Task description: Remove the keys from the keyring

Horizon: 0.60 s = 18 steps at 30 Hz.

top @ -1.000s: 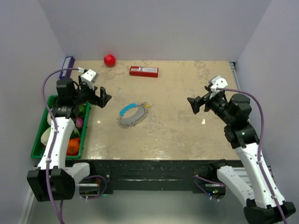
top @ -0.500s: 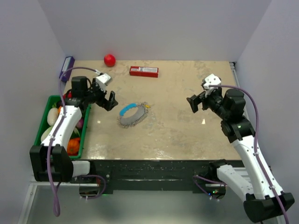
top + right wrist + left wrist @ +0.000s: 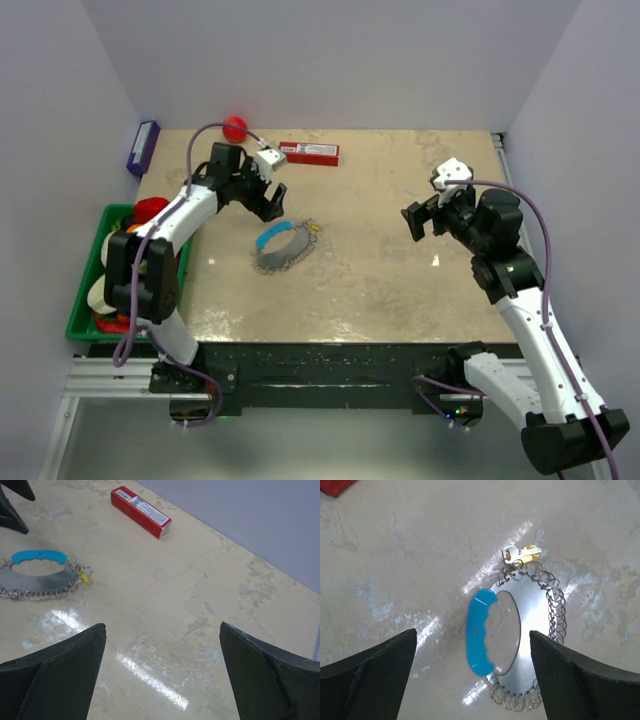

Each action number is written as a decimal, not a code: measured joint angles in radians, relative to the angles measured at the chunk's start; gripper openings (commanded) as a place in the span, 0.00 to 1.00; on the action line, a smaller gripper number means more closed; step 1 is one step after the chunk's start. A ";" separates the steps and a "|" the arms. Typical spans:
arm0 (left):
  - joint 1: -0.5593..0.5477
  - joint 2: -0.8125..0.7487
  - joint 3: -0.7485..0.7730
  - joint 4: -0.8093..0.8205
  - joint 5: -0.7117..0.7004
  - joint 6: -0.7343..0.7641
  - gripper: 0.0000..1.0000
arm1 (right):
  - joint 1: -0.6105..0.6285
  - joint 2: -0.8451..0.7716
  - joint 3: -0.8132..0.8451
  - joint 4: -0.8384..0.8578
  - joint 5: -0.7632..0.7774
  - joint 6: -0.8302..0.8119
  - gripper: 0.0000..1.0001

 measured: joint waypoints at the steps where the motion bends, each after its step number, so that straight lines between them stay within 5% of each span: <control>1: -0.005 0.035 0.030 0.000 0.000 0.000 0.99 | 0.000 0.000 -0.002 0.001 0.001 0.000 0.99; 7: -0.053 0.169 0.133 0.001 -0.008 -0.003 0.83 | 0.000 0.000 -0.004 0.012 0.005 0.000 0.99; 18: -0.089 0.320 0.206 0.014 -0.028 -0.025 0.71 | 0.000 0.000 -0.020 0.021 0.008 0.000 0.99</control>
